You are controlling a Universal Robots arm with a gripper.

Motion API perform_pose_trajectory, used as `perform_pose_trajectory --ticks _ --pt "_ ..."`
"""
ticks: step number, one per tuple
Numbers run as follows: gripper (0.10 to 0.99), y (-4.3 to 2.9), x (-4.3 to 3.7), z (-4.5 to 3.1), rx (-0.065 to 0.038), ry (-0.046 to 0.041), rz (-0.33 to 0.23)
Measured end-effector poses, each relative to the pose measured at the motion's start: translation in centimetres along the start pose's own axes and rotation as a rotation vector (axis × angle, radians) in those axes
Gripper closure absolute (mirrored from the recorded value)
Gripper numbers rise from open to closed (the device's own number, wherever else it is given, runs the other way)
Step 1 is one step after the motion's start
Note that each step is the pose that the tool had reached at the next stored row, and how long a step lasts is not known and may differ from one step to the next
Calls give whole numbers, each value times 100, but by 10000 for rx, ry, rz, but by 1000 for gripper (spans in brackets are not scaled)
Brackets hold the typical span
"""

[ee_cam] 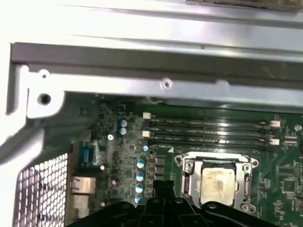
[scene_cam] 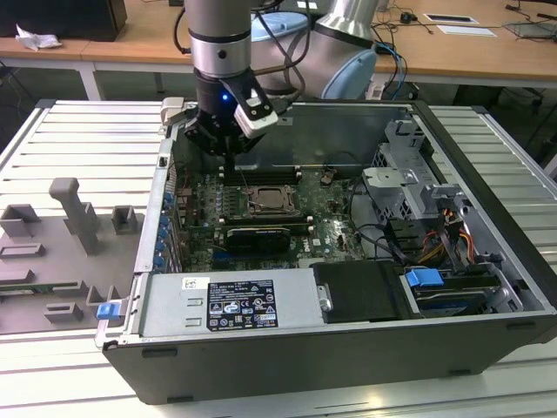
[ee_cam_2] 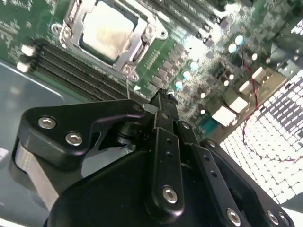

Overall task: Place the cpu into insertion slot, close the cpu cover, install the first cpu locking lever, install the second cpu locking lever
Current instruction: 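Install the first cpu locking lever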

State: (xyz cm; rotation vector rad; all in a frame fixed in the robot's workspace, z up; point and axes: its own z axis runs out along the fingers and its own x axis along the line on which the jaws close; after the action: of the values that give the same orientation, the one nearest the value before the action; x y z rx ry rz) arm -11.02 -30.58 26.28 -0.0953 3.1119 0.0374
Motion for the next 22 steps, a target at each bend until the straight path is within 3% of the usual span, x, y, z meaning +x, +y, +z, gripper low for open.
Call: perform_pose_trajectory --ticks 5,7,9,16,18,20,22 --pt "980 172 -10 12 -1 1 -2" --pt "980 199 -53 18 0 2 -3" --pt "980 212 -215 31 0 11 0" --pt "980 204 -595 75 -15 25 -1" --pt "980 201 -617 87 -104 21 1" --pt "980 201 -618 106 -345 4 -9" --pt "980 198 -615 155 -366 3 -11"
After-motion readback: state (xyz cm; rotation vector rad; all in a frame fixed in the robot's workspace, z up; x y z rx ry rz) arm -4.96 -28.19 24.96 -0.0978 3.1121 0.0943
